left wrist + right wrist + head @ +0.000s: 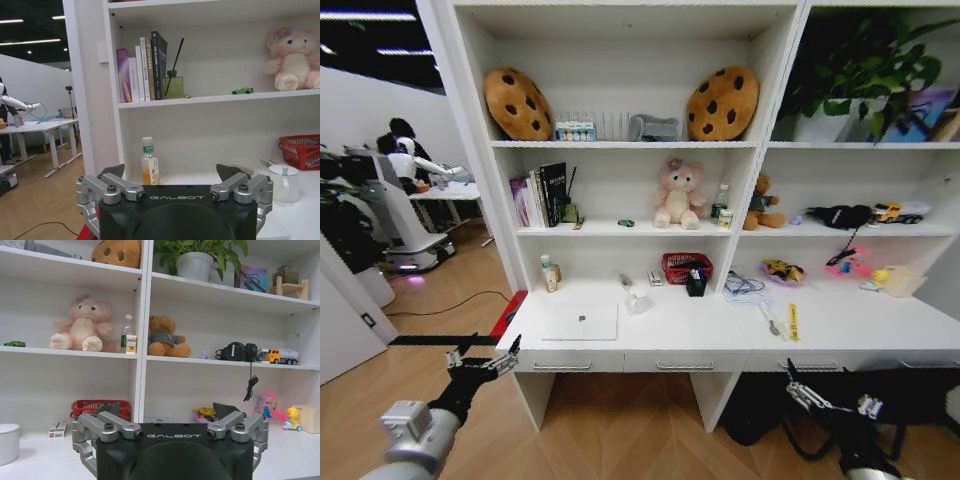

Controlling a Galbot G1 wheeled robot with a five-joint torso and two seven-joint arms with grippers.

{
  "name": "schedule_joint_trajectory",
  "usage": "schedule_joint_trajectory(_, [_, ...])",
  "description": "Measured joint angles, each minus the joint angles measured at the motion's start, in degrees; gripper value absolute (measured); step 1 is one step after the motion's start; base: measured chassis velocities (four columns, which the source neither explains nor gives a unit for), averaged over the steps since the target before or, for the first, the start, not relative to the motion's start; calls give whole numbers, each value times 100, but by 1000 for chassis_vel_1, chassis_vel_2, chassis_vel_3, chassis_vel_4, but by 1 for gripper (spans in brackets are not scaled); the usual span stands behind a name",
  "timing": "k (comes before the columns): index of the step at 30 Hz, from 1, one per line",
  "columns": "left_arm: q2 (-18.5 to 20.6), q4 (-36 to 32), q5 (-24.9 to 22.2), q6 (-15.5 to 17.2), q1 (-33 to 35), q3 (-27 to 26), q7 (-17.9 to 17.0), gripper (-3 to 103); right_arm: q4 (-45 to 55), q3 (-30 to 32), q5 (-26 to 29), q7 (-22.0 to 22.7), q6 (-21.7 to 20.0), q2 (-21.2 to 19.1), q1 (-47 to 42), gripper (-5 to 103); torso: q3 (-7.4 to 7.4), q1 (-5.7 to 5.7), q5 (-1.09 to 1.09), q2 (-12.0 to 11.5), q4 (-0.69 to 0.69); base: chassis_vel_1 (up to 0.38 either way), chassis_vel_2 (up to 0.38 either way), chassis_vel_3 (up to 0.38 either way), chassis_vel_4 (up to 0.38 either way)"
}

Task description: Organize the objects on the table.

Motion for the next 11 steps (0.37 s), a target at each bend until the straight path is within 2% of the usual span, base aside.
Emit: schedule_joint_trajectory(11, [0, 0, 0, 0, 1, 0, 0, 100, 0, 0, 0, 0, 0, 0, 0, 100, 0, 0, 1, 1, 0, 0, 0, 0, 0])
